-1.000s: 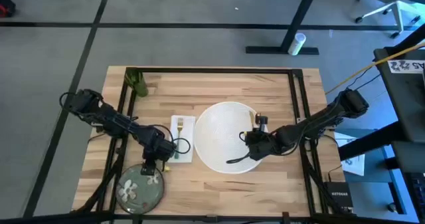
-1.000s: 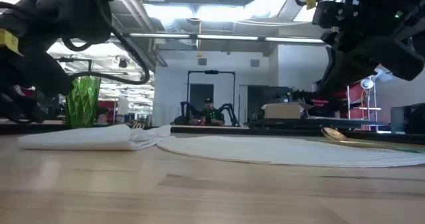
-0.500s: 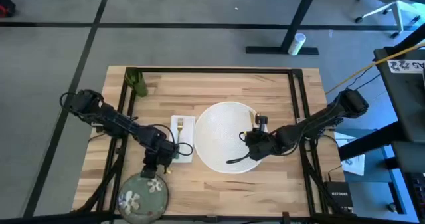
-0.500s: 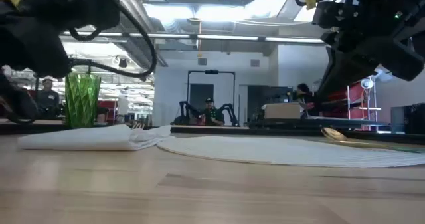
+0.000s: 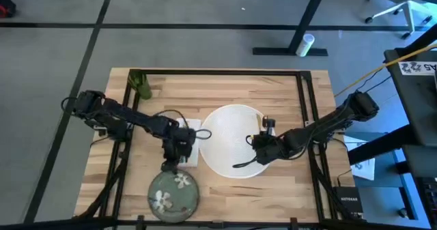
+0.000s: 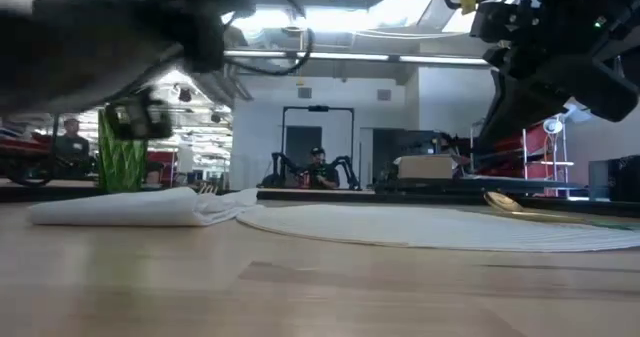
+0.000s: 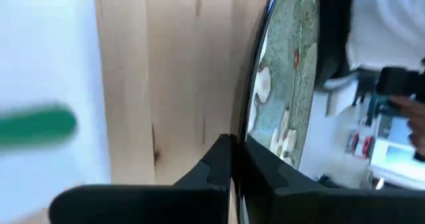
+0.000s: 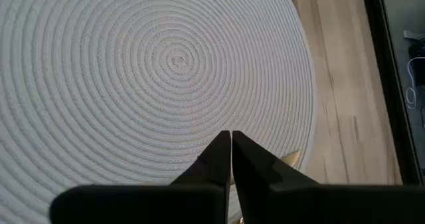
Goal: Set table place
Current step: Put the green plate on the white table mat to the left of the gold table knife
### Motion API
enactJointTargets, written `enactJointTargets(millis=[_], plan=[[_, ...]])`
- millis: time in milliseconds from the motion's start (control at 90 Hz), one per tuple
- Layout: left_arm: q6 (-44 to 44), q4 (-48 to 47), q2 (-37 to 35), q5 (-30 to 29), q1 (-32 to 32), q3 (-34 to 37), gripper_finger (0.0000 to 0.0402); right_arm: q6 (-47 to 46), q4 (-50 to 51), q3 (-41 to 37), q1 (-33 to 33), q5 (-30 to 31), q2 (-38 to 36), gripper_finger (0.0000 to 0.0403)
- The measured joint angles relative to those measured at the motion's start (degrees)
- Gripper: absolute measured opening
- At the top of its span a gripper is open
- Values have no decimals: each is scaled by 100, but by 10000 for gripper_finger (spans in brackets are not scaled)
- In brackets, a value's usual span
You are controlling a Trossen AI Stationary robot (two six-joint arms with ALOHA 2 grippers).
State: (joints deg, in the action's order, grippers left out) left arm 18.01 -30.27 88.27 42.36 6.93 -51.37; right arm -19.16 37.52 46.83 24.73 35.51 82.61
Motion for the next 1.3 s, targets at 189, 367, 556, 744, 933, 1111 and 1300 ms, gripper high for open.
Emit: enactJointTargets(millis=[189, 367, 556, 744, 933, 1111, 1300], plan=[[643, 1199, -2, 12, -466, -170, 0, 0, 200, 0, 7, 5, -60, 1], [1137, 2298, -11, -770, -845, -177, 0, -1, 471, 4, 116, 281, -345, 1], [899, 2343, 41, -2064, -1245, -177, 0, -284, 1171, 3, 473, 604, -997, 1], [921, 2704, 285, -2244, -1627, -195, 0, -664, 1734, 2, 823, 900, -1657, 1], [904, 2696, 808, -2130, -1836, -704, 0, -754, 1841, 2, 832, 913, -1867, 1], [557, 2346, 1368, -2031, -1917, -1342, 0, -758, 1835, 2, 831, 893, -1864, 1], [356, 1913, 1792, -1912, -1977, -1596, 0, -758, 1812, 2, 831, 790, -1862, 1]])
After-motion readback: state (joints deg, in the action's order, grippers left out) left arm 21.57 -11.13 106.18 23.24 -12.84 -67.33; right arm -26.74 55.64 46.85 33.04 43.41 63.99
